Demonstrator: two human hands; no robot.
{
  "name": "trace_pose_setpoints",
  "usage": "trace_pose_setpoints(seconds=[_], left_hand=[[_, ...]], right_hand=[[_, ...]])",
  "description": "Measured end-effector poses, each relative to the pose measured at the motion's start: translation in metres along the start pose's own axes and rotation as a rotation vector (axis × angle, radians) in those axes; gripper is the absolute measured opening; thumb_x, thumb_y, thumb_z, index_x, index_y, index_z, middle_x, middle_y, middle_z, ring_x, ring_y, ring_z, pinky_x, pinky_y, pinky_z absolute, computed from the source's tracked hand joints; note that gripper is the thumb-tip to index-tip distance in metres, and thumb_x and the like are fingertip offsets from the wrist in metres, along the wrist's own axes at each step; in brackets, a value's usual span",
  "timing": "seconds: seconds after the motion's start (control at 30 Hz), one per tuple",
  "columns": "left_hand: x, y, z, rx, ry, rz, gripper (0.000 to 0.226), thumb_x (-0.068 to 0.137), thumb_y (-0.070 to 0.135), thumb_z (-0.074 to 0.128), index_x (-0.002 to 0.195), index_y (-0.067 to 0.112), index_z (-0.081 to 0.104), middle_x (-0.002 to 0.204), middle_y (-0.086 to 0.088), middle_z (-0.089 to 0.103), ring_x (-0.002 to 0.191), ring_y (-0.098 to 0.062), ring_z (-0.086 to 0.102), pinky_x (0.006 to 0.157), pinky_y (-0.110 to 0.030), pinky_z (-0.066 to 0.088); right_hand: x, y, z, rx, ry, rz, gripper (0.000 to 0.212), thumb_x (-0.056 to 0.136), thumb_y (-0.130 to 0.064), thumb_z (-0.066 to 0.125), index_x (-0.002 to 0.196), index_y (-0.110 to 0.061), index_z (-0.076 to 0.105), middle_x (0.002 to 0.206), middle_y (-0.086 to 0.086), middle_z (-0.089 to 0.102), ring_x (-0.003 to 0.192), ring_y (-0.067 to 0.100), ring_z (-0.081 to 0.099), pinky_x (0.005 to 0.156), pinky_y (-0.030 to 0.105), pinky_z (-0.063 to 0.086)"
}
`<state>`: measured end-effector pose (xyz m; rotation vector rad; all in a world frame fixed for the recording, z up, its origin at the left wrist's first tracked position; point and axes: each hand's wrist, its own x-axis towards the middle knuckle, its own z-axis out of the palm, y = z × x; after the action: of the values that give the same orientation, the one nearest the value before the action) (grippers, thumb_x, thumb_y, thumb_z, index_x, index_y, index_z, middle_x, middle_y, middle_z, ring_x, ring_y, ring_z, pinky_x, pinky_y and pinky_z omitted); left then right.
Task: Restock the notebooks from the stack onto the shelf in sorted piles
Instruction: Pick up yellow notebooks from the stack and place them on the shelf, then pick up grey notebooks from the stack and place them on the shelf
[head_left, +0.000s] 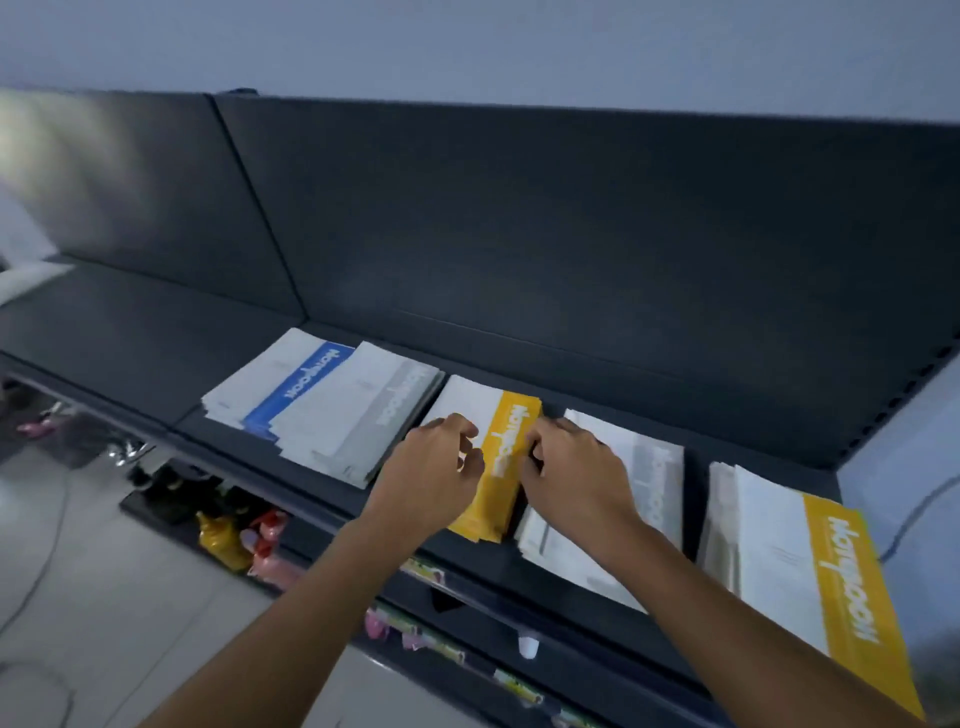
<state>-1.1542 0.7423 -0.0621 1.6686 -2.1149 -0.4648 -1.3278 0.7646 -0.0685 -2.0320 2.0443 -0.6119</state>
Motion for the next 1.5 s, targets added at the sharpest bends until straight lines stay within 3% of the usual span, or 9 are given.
trace_pose_setpoints(seconds=[0.17,0.43,0.67,0.93,1.07,1.5], left_hand=[[-0.003,-0.101,-0.068,0.024,0.057,-0.128,0.029,0.098,0.031,0.053,0.126,0.024,0.059,0.11,0.007,0.066,0.09,-0.012,0.065,0.083,-0.036,0.059],[-0.024,-0.255,-0.161,0.028,0.148,-0.242,0.031,0.095,0.028,0.05,0.122,0.019,0.063,0.113,0.002,0.07,0.102,-0.021,0.065,0.088,-0.037,0.054],[-0.038,-0.349,-0.216,0.014,0.199,-0.323,0.029,0.098,0.032,0.05,0.122,0.022,0.06,0.108,0.005,0.067,0.098,-0.016,0.064,0.085,-0.038,0.057],[-0.03,-0.443,-0.267,0.015,0.281,-0.425,0.021,0.095,0.029,0.054,0.113,0.024,0.062,0.101,0.009,0.067,0.087,-0.011,0.061,0.074,-0.035,0.055],[-0.01,-0.503,-0.298,0.043,0.283,-0.471,0.025,0.096,0.028,0.054,0.119,0.021,0.061,0.106,0.006,0.067,0.093,-0.016,0.064,0.08,-0.036,0.053],[0.058,-0.682,-0.389,0.034,0.317,-0.57,0.028,0.096,0.032,0.051,0.122,0.024,0.059,0.102,0.013,0.066,0.089,-0.011,0.064,0.082,-0.037,0.054]], right_hand=[[0.042,-0.107,0.045,0.008,-0.091,-0.175,0.025,0.096,-0.034,0.052,0.12,-0.028,0.058,0.112,-0.01,0.061,0.101,0.017,0.061,0.073,0.032,0.048],[0.08,-0.264,0.116,0.024,-0.161,-0.284,0.023,0.096,-0.033,0.054,0.119,-0.027,0.057,0.111,-0.01,0.061,0.099,0.018,0.059,0.079,0.034,0.05],[0.106,-0.363,0.16,0.056,-0.214,-0.389,0.023,0.096,-0.034,0.054,0.118,-0.029,0.058,0.11,-0.012,0.062,0.098,0.016,0.059,0.079,0.036,0.05],[0.155,-0.463,0.221,0.074,-0.256,-0.523,0.021,0.094,-0.033,0.059,0.114,-0.027,0.06,0.105,-0.011,0.063,0.088,0.016,0.059,0.07,0.029,0.043],[0.198,-0.519,0.261,0.117,-0.26,-0.572,0.021,0.094,-0.033,0.059,0.115,-0.028,0.06,0.103,-0.013,0.062,0.081,0.01,0.052,0.065,0.026,0.038],[0.327,-0.699,0.363,0.105,-0.355,-0.639,0.021,0.093,-0.031,0.059,0.114,-0.027,0.06,0.104,-0.009,0.064,0.093,0.018,0.063,0.08,0.036,0.052]])
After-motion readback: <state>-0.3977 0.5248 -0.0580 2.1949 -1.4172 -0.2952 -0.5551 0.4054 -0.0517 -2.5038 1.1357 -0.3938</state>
